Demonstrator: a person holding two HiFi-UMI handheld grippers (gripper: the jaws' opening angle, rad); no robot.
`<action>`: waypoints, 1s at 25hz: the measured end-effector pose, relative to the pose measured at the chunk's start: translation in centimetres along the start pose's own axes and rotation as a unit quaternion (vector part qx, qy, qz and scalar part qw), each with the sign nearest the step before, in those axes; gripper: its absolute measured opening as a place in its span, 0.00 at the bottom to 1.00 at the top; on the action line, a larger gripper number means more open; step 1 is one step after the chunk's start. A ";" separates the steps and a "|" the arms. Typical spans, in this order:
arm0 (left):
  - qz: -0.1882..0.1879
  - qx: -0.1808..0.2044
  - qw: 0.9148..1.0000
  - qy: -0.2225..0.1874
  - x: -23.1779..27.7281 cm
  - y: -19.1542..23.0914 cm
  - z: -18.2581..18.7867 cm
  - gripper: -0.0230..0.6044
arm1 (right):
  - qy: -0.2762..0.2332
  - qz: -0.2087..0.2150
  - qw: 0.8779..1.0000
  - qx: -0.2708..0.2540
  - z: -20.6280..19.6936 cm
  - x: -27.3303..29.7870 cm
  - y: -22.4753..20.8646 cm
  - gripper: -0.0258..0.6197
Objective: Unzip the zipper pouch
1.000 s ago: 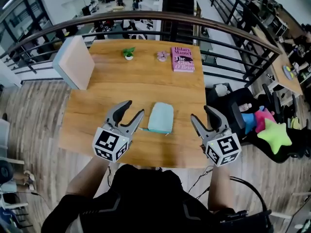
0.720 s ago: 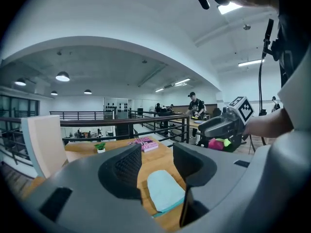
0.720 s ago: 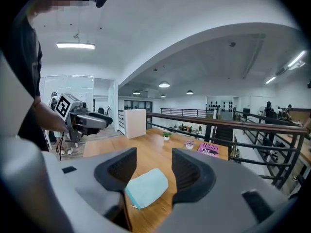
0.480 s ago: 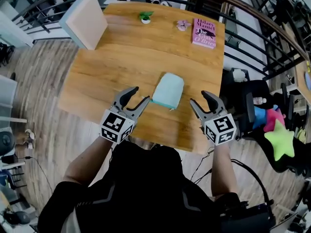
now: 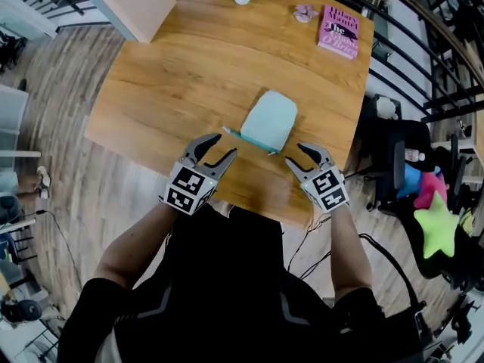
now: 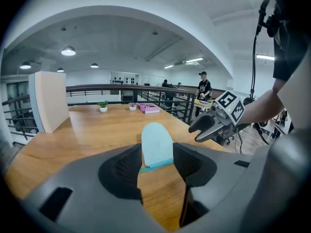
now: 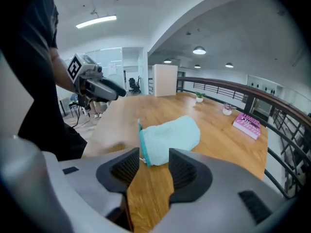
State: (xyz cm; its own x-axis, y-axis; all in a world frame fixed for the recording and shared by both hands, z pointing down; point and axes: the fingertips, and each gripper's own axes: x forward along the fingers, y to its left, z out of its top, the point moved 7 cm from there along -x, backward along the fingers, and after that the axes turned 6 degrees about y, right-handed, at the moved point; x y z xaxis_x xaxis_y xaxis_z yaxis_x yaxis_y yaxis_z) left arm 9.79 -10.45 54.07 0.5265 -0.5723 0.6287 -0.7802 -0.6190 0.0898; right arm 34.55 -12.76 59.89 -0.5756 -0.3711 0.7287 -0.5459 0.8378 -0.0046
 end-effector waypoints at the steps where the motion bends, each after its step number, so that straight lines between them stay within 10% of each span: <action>1: 0.000 -0.001 1.000 0.005 0.2 -0.2 -0.5 0.38 | 0.007 0.006 1.000 -0.006 -0.4 0.6 0.2 0.35; 15: 0.002 -0.040 0.999 0.037 1.3 0.2 -4.2 0.38 | 0.088 0.049 0.980 -0.172 -2.1 7.2 1.4 0.23; 25: 0.007 -0.053 0.998 0.042 0.6 1.1 -5.0 0.38 | 0.087 0.078 0.980 -0.161 -2.1 8.2 0.8 0.15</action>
State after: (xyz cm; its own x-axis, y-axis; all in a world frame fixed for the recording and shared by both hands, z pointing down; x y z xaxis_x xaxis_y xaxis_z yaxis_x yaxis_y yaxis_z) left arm 7.53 -8.80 58.38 0.4890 -0.5303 0.6926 -0.8205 -0.5492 0.1588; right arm 30.67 -14.30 67.29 -0.5084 -0.1769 0.8427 -0.2222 0.9725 0.0701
